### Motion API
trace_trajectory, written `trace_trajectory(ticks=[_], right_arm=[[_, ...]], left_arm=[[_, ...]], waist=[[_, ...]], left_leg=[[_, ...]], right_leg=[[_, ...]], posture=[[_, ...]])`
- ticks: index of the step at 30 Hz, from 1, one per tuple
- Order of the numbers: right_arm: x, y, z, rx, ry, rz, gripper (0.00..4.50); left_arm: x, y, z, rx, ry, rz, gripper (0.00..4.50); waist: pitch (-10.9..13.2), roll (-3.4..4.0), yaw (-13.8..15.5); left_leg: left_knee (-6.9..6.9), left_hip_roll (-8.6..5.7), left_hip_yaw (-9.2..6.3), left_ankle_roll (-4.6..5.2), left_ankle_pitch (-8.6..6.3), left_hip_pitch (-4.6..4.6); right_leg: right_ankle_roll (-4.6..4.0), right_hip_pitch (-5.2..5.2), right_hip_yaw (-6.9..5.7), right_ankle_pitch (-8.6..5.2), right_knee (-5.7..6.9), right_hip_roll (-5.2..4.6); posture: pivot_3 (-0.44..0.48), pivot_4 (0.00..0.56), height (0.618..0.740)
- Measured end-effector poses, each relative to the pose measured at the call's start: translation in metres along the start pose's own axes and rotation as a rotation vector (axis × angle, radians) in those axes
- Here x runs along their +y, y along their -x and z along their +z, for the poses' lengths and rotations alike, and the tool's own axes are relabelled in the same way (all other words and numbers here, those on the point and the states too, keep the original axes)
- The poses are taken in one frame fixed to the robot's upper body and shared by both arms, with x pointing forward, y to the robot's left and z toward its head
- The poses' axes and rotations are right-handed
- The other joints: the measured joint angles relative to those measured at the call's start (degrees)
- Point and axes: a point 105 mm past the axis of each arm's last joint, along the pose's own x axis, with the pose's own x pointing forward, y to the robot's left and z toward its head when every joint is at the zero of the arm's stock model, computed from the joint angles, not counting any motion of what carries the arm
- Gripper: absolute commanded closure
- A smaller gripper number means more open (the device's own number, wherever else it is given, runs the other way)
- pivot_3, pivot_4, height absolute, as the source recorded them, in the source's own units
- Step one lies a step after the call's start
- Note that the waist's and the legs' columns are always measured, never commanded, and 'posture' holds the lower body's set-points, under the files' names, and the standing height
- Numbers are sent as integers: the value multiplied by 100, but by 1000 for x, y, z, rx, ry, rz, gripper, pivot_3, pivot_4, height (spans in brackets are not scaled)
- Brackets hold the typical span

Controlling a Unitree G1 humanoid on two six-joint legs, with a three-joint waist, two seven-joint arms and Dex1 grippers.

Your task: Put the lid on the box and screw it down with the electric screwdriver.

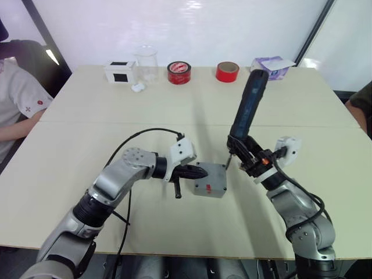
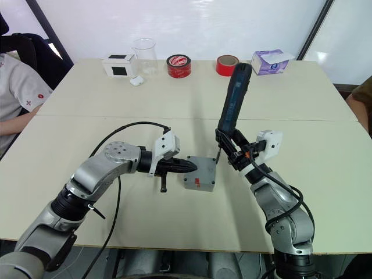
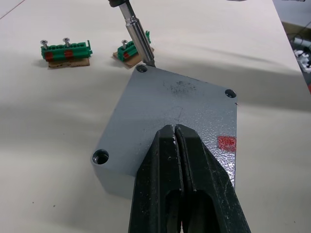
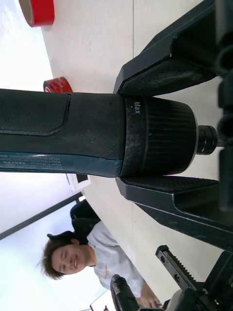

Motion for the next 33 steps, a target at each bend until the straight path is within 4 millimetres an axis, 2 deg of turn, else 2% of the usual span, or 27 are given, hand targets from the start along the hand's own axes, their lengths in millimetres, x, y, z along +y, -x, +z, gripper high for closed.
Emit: trace_trajectory(ticks=[5, 20, 33], right_arm=[[1, -2, 18, -62, -3, 6, 2674], [9, -4, 7, -14, -13, 41, 2674], [5, -3, 1, -7, 47, 33, 2674]], left_arm=[[-4, -4, 1, -11, -1, -7, 4500], [-4, -5, 1, -10, -5, 0, 4500], [-4, -4, 1, -9, -7, 4, 4500]], waist=[[0, 0, 6], [0, 0, 3], [-1, 0, 3]], left_leg=[[0, 0, -1, 0, 0, 0], [0, -1, 0, 0, 0, 0], [0, -1, 0, 0, 0, 1]], right_leg=[[0, 0, 0, 0, 0, 0], [0, 0, 0, 0, 1, 0], [0, 0, 0, 0, 2, 0]], posture=[[0, 150, 740], [0, 150, 740], [0, 150, 740]])
